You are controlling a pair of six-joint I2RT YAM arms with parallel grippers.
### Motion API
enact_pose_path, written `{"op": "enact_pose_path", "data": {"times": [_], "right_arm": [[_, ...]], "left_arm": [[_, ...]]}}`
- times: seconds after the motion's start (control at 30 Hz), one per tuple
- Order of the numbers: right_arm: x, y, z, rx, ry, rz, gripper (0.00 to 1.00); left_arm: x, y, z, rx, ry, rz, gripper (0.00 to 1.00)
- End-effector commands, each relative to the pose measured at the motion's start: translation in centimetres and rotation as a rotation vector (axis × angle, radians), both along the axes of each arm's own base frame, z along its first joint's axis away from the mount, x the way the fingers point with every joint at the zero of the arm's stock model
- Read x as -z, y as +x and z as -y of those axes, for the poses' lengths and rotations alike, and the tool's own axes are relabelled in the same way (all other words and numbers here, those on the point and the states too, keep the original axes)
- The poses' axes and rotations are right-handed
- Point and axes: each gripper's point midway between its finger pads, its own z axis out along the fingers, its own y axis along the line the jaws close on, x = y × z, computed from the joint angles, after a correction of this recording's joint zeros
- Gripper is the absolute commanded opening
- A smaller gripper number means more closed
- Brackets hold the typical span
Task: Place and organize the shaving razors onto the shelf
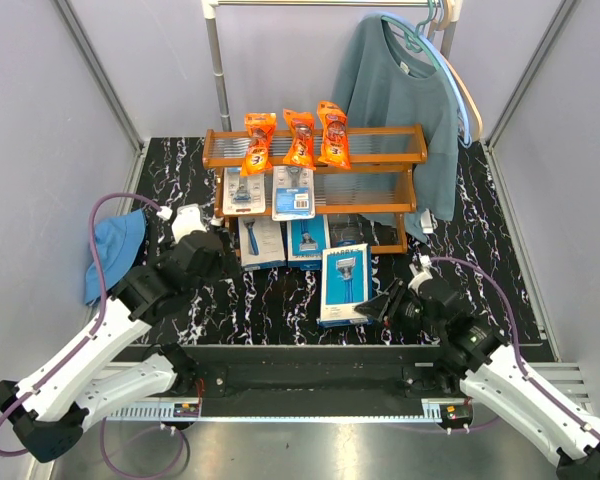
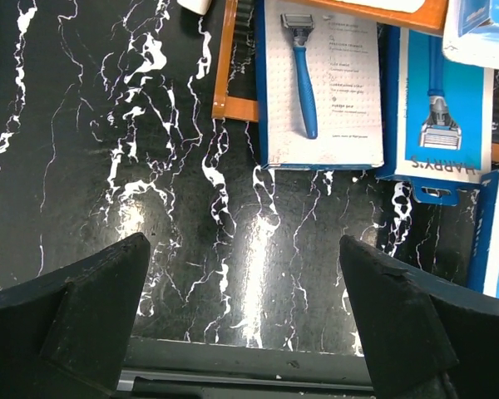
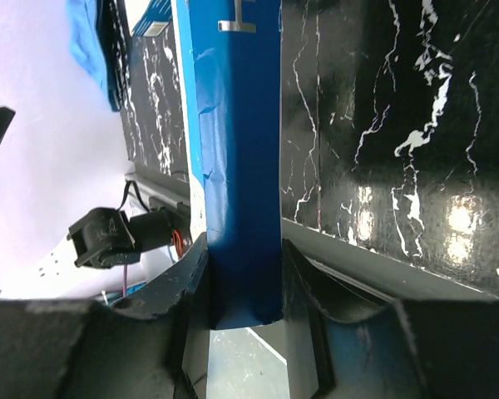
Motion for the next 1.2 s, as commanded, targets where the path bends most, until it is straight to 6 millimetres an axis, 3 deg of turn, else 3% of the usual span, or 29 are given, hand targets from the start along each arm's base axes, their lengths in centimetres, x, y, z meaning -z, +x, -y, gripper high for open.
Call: {"op": "enact_pose_path", "data": {"times": [0.0, 0.33, 0.6, 0.83, 1.17], "right_arm": [[-4.3, 2.0, -0.4, 0.040, 0.042, 0.121, 0.04], [-5.1, 2.2, 1.6, 0.131, -0.011, 0.117, 0.03], [-5.1, 3.6, 2.5, 0.180, -0.129, 0.091, 0.04], [-6.0, 5.7, 2.8, 0.173, -0.209, 0.106, 0.05], [-6.9, 6.8, 3.3, 0.033, -0.162, 0.130, 0.08]], "left_arm": [[-0.6, 0.4, -0.2, -0.009, 0.004, 0.032, 0.99], [0.3, 0.2, 0.4, 0.015, -0.013, 0.015, 0.99], [0.9, 0.0, 0.7, 0.032, -0.023, 0.003, 0.99], [1.0, -0.1, 0.9, 0.048, -0.023, 0.000, 0.99], [1.4, -0.3, 1.0, 0.059, -0.030, -0.007, 0.99]]}}
